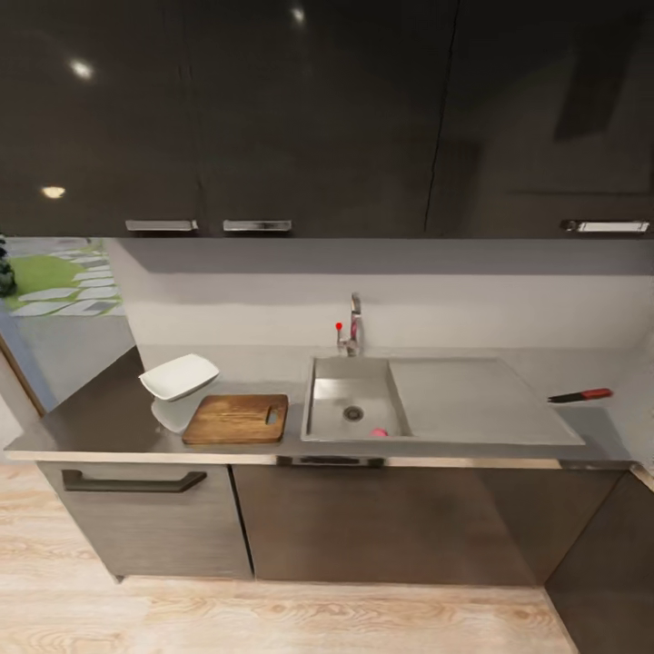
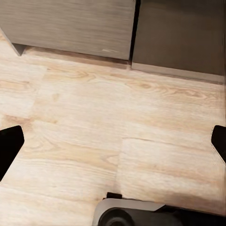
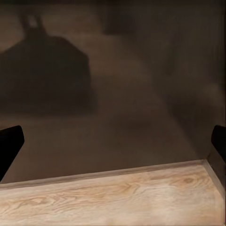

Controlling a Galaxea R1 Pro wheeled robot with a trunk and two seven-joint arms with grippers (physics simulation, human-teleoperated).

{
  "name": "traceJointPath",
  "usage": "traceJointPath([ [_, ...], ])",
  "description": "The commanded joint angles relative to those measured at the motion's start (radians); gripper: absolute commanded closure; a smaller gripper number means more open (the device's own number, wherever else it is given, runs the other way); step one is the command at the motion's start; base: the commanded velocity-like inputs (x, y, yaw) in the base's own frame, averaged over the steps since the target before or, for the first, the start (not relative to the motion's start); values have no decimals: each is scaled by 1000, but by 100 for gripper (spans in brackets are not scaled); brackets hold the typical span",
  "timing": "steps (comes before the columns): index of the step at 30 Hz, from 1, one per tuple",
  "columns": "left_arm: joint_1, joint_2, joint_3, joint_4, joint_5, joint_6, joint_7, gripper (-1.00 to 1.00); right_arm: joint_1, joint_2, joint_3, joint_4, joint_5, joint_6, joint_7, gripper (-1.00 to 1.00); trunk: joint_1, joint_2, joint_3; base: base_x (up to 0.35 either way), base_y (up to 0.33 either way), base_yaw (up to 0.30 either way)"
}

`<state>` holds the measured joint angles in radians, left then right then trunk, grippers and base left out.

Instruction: In the kitchen, take the Vidalia onion out of the sink, dice it on the chopping board with the paring knife, put the diced onion into the bowl on the countertop, then place both the paring knife and the chopping board into the sink.

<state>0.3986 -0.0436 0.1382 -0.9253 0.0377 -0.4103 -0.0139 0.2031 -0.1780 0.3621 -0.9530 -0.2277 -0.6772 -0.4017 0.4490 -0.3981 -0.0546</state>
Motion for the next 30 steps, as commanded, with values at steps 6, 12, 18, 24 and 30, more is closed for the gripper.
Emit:
traceJointPath([
  [6, 0, -1, 1, -1, 4, -1, -1, -100, -1, -2, 6, 6, -4, -2, -6, -100, 1, -2, -2, 174, -270, 0],
  [12, 0, -1, 1, 7, 4, 0, -1, -100, -1, -2, 5, 18, -5, -2, -6, -100, 1, -2, -2, 152, -275, 0],
  [18, 0, -4, 1, 19, 4, 0, -1, -100, -1, -2, 5, 19, -5, -2, -6, -100, 1, -2, -2, 28, -306, 0],
  [24, 0, -5, 1, 23, 4, 1, -1, -100, -1, -2, 5, 19, -5, -2, -6, -100, 1, -2, -2, 3, -313, 0],
  [30, 0, -5, 0, 24, -1, 0, -4, -100, -1, -2, 4, 19, -5, -2, -6, -100, 1, -2, -2, 0, -173, 0],
])
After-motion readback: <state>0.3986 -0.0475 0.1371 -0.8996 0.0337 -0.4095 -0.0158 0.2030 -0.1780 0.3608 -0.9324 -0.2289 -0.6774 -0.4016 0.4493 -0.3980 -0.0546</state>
